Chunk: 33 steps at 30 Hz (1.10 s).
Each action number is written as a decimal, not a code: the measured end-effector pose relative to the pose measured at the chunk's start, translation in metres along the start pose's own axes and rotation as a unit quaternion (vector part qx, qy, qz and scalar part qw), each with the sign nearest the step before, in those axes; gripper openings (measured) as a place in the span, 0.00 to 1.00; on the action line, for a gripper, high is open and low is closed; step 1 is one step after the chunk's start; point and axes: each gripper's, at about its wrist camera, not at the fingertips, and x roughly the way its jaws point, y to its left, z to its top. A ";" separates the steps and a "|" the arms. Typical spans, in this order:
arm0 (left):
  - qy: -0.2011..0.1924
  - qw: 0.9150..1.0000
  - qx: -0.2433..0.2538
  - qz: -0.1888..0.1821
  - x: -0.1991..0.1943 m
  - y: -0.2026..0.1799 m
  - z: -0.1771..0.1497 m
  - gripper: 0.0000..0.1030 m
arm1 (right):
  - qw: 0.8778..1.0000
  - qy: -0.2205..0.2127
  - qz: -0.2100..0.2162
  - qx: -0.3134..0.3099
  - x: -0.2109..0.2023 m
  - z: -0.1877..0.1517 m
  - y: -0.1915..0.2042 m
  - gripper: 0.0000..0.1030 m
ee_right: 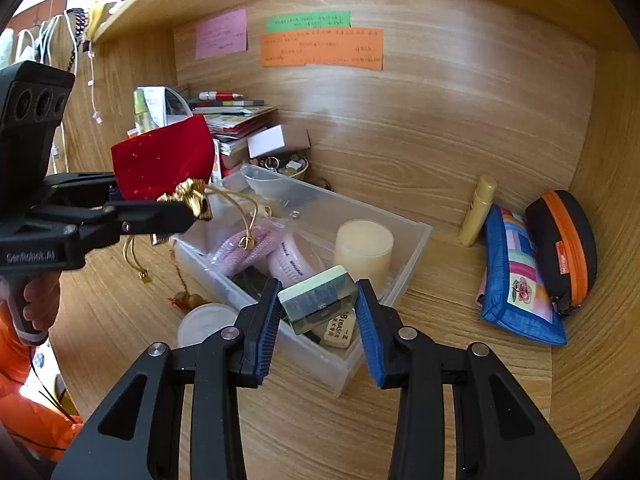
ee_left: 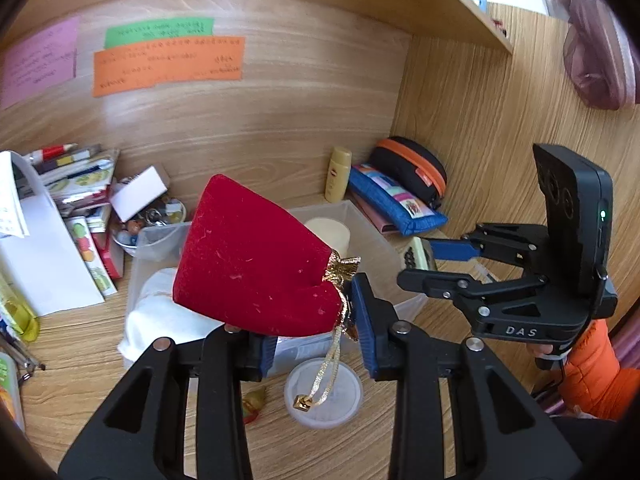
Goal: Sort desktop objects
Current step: 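Lift the pouch and small box and carry both over the clear bin, then lower both items into the bin and open both grippers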
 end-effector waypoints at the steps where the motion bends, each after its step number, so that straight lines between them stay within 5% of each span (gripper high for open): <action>1: 0.004 1.000 0.000 -0.002 0.004 0.000 -0.001 0.32 | 1.000 0.003 0.000 0.001 0.003 0.000 -0.002 0.33; 12: 0.061 0.998 0.005 -0.015 0.051 0.002 -0.003 0.32 | 0.999 0.036 0.006 0.016 0.035 0.000 -0.018 0.33; 16: 0.068 0.997 0.008 -0.019 0.055 0.004 0.001 0.40 | 0.999 0.039 0.006 0.013 0.038 0.002 -0.018 0.33; 20: 0.070 0.997 0.017 -0.023 0.056 0.000 0.003 0.53 | 0.999 0.043 0.005 0.003 0.042 0.002 -0.014 0.33; 33: 0.028 1.000 0.009 -0.001 0.031 0.004 0.012 0.67 | 0.999 0.043 0.001 -0.005 0.040 0.002 -0.010 0.34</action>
